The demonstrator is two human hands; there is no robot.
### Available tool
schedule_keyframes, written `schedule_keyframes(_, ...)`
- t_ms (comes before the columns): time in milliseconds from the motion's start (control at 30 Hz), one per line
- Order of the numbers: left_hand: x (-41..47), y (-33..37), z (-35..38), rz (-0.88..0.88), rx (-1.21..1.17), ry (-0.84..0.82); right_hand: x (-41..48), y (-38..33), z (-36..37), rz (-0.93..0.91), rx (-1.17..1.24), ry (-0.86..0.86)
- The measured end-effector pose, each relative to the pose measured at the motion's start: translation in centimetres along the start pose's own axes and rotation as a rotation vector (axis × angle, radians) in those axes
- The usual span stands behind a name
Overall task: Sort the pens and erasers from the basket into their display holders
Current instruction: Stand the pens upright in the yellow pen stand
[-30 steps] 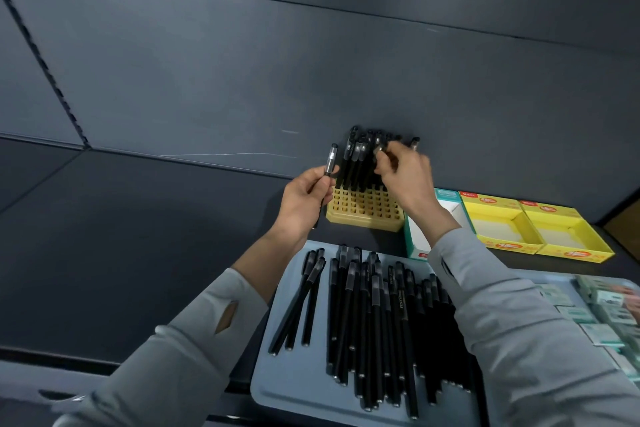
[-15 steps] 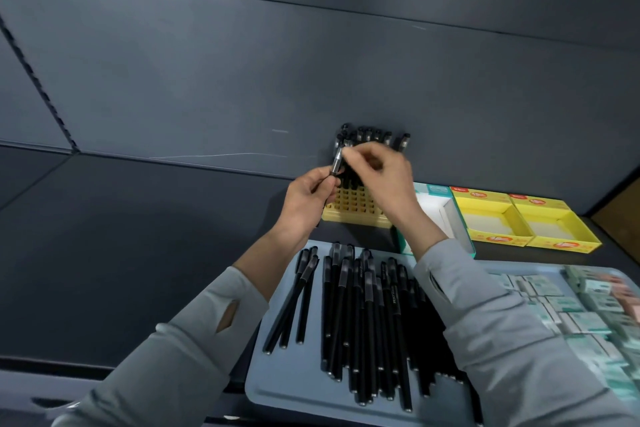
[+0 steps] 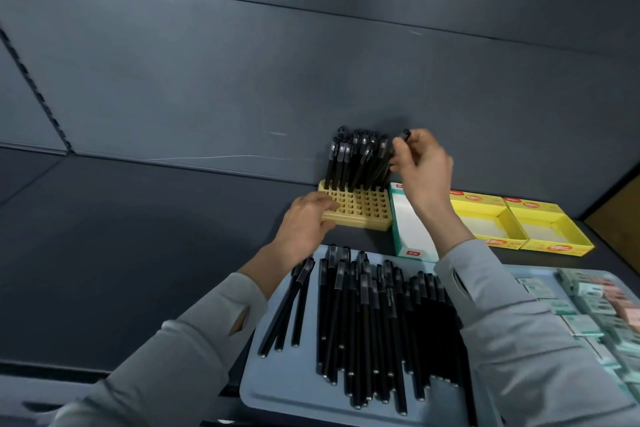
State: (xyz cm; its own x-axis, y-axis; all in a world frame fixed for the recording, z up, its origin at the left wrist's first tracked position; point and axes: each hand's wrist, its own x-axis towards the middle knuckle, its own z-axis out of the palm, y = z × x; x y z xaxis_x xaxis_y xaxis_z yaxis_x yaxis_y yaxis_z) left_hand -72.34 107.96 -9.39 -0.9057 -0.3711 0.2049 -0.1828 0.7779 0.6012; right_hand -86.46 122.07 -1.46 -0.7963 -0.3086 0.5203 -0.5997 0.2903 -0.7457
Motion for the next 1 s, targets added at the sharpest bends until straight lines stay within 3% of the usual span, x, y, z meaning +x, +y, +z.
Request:
schedule_keyframes(367, -1.1, -1.0, -0.5, 0.087, 0.114, 0.021, -1.0, 0.8, 2.4, -0.048, -0.105, -0.129)
schedule_keyframes(767, -2.6, -0.8, -1.8, -0.014, 0.071, -0.058, -1.9, -0.3, 2.2, 0.024, -0.135, -0.266)
schedule_keyframes(1000, -7.4, 0.2, -2.8, -0.135, 0.109, 0.152, -6.1, -1.8, -1.3, 0.023, -0.333, -0.368)
